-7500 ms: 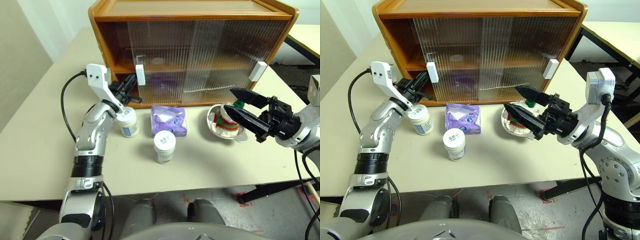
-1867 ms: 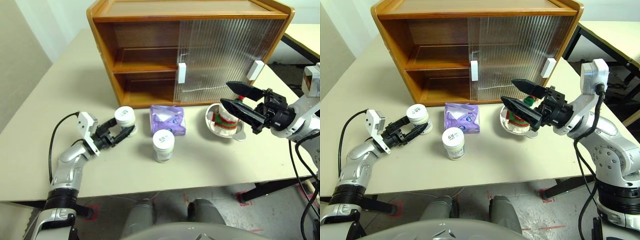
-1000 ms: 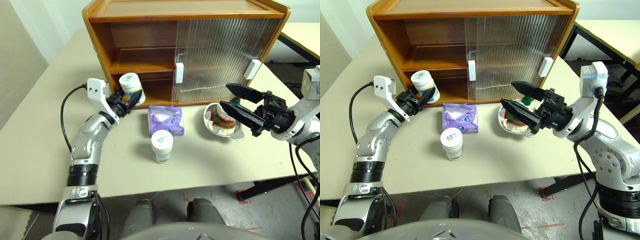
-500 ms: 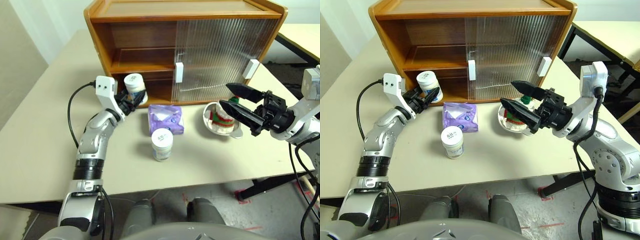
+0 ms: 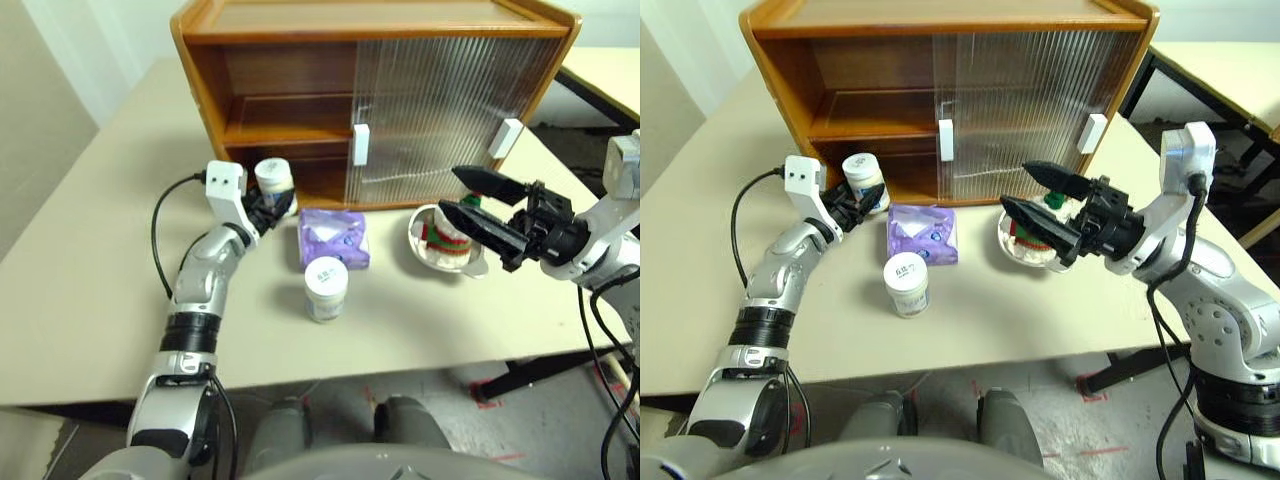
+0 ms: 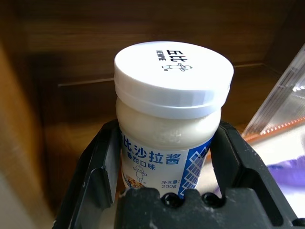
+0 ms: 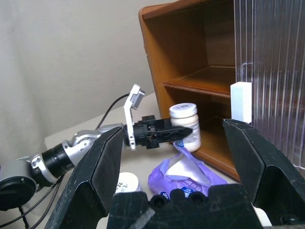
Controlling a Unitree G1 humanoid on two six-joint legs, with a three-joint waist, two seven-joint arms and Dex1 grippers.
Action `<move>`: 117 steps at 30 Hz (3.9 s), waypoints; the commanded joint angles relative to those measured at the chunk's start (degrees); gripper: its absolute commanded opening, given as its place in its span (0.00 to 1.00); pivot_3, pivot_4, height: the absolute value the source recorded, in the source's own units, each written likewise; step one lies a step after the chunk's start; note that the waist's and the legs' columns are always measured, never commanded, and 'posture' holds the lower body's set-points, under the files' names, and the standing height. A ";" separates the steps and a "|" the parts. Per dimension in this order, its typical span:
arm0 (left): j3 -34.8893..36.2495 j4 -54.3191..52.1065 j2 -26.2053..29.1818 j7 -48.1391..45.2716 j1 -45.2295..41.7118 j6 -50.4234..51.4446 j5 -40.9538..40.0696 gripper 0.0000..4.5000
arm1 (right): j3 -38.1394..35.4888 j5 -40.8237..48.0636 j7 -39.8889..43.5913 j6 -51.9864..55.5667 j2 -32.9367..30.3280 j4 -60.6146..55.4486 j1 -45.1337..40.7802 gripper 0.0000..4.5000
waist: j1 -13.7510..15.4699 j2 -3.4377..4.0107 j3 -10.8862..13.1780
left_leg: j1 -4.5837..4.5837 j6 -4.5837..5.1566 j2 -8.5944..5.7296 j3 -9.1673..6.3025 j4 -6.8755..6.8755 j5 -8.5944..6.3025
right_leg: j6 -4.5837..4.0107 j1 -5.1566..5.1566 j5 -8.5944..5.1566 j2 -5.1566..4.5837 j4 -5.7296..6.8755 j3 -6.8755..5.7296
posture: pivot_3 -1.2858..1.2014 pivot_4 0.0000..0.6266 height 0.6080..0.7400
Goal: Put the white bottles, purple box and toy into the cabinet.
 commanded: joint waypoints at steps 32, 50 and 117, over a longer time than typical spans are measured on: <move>-0.27 37.56 -7.62 12.68 -19.84 -20.84 9.82 0.68 | -0.37 0.56 -1.11 -0.09 0.06 -1.55 -0.04 1.00 | -0.16 -0.07 0.04 | -0.03 0.00 -0.04 0.01 0.04 0.00 | 0.25 0.01 -0.02 0.03 -0.01 -0.01 | 0.46 0.00 1.00; 0.14 44.58 -6.98 16.94 -21.96 -24.15 11.24 0.68 | -0.69 0.79 -1.33 -0.21 -0.06 -1.79 0.44 1.00 | -0.28 -0.08 0.04 | -0.03 0.00 -0.04 0.03 0.06 0.00 | 0.28 0.01 0.05 0.02 -0.01 -0.01 | 0.46 0.00 1.00; 2.26 34.29 -8.19 22.86 -16.81 -20.44 10.91 0.02 | 0.03 0.76 -0.78 0.15 0.00 -1.30 -0.83 1.00 | -0.13 -0.06 0.01 | -0.02 0.01 -0.04 0.04 0.18 0.00 | 0.25 0.06 0.10 0.02 0.00 0.00 | 0.46 0.00 1.00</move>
